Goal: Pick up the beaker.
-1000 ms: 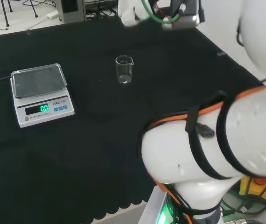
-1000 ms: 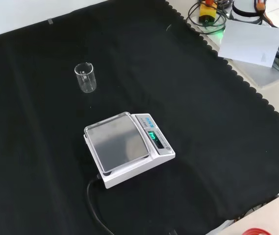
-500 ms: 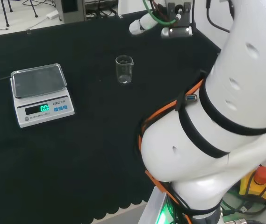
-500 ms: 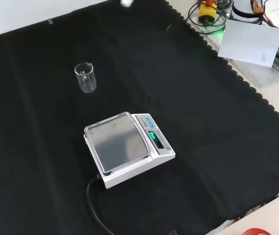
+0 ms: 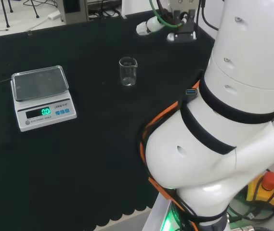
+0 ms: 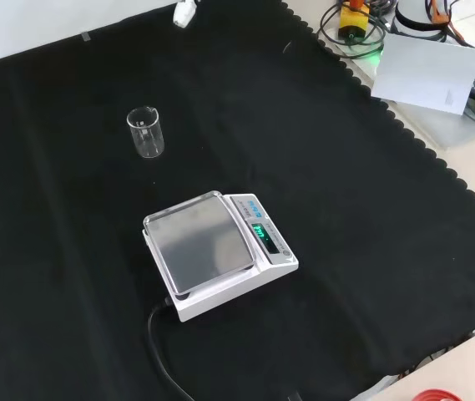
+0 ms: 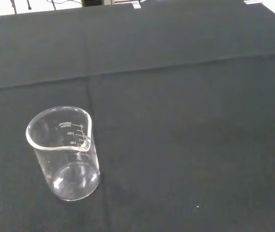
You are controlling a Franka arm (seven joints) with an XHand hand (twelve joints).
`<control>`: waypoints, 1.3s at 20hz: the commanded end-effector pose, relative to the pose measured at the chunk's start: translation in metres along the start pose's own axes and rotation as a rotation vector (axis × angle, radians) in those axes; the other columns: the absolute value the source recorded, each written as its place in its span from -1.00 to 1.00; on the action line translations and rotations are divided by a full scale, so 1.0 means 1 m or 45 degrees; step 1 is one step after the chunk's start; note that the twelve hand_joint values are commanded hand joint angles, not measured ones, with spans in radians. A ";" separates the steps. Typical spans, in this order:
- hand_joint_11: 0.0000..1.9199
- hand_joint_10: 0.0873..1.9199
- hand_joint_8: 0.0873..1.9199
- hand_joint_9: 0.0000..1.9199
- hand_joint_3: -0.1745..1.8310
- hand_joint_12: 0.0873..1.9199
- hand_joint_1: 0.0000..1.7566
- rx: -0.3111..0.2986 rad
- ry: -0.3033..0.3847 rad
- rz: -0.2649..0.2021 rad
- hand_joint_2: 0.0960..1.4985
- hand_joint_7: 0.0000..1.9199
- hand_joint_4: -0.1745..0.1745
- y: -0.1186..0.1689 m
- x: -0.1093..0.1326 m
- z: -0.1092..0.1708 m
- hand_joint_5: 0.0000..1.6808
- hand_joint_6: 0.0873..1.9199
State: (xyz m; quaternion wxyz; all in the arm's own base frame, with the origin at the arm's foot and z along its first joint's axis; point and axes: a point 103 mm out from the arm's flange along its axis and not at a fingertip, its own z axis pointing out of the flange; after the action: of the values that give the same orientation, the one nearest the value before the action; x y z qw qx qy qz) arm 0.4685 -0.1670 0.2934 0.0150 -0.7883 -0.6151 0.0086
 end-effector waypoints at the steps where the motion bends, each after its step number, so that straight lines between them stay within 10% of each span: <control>1: -1.00 -0.13 -0.40 -0.81 -0.72 0.54 -0.40 0.043 0.100 -0.152 -0.14 -0.93 0.51 0.044 0.050 0.109 -0.94 -1.00; 15: -1.00 -0.14 -0.40 -0.81 -0.73 0.53 -0.41 0.139 0.085 -0.232 -0.14 -0.93 0.51 0.069 0.096 0.155 -0.93 -1.00; 26: -1.00 -0.14 -0.39 -0.84 -0.75 0.52 -0.51 0.195 0.065 -0.185 -0.18 -0.94 0.52 0.104 0.080 0.175 -0.93 -1.00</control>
State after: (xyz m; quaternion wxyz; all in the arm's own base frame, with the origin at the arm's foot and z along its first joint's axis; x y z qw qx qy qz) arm 0.5830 -0.1072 0.1281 0.0793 -0.7358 -0.6721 0.0236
